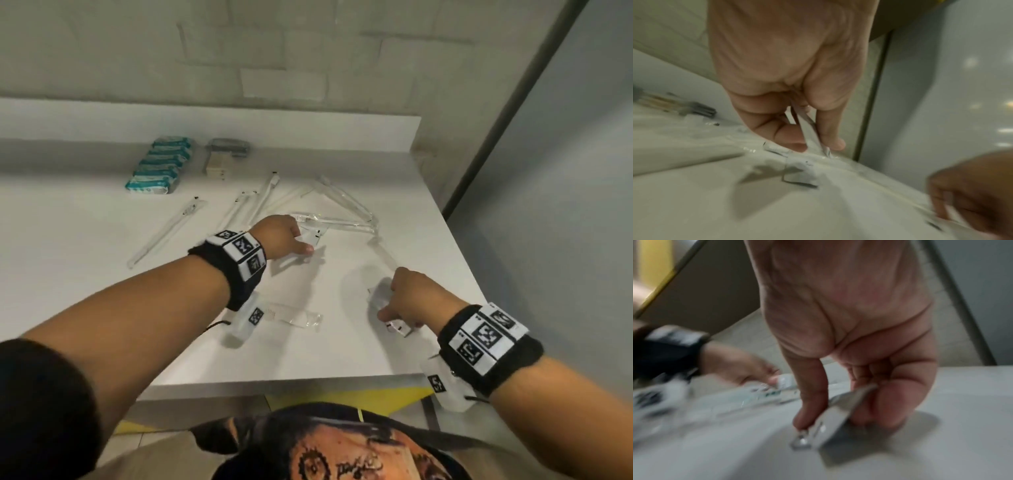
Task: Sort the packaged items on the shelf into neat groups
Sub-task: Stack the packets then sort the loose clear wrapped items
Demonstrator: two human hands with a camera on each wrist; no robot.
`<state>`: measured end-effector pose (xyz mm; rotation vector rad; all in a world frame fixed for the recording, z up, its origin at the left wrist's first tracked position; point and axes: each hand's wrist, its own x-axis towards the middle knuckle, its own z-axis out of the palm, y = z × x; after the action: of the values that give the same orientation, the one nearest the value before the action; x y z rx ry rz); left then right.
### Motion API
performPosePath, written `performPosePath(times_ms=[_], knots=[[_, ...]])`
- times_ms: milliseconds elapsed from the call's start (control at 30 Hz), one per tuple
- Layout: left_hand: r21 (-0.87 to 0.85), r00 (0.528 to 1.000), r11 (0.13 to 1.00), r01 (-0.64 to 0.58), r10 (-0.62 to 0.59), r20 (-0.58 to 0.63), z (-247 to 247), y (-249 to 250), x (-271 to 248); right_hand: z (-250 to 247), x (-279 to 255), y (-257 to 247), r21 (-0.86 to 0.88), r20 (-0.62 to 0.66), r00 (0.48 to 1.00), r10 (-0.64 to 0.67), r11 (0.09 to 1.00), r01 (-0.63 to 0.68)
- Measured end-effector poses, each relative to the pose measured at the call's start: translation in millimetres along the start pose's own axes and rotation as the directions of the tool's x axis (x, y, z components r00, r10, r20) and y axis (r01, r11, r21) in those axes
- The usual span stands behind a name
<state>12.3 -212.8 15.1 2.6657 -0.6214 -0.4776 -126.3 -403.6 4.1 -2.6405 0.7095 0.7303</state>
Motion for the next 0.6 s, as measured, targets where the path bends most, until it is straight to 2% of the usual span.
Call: performPosePath(times_ms=[100, 167, 267, 333, 400, 467, 533, 600], knots=[[0.115, 1.0, 0.993, 0.018, -0.021, 0.024, 10.1, 10.0, 29.8, 2.8, 3.3, -5.1, 0.005, -0.022, 0.998, 0.058, 0.998, -0.058], [0.17, 0.999, 0.984, 0.043, -0.046, 0.011, 16.9, 13.4, 39.0, 0.8, 11.0, -9.8, -0.102, 0.006, 0.998, 0.057, 0.993, -0.056], [0.126, 0.998, 0.99, 0.068, -0.068, -0.006, 24.6, 17.8, 42.9, 1.4, 20.1, -16.7, -0.321, 0.084, 0.996, -0.013, 0.946, 0.04], [0.062, 0.994, 0.994, 0.093, -0.096, 0.043, 27.1, 19.0, 41.1, 0.7, 26.8, -22.4, -0.309, 0.08, 0.992, -0.093, 0.944, 0.113], [-0.001, 0.992, 0.994, 0.113, -0.113, 0.065, 28.2, 13.2, 34.4, -7.3, 33.0, -32.9, -0.207, 0.006, 0.982, -0.188, 0.961, 0.185], [-0.055, 0.99, 0.992, 0.113, -0.108, 0.094, 28.3, 2.6, 21.9, -22.6, 46.6, -47.6, -0.126, -0.142, 0.957, -0.254, 0.963, 0.237], [-0.07, 0.989, 0.993, 0.099, -0.09, 0.12, 26.0, -9.3, 8.4, -40.3, 66.6, -64.6, -0.126, -0.297, 0.903, -0.309, 0.95, 0.284], [-0.177, 0.987, 0.976, 0.127, -0.107, 0.119, 21.3, -22.8, -2.7, -51.0, 82.2, -77.9, -0.162, -0.321, 0.884, -0.338, 0.94, 0.3]])
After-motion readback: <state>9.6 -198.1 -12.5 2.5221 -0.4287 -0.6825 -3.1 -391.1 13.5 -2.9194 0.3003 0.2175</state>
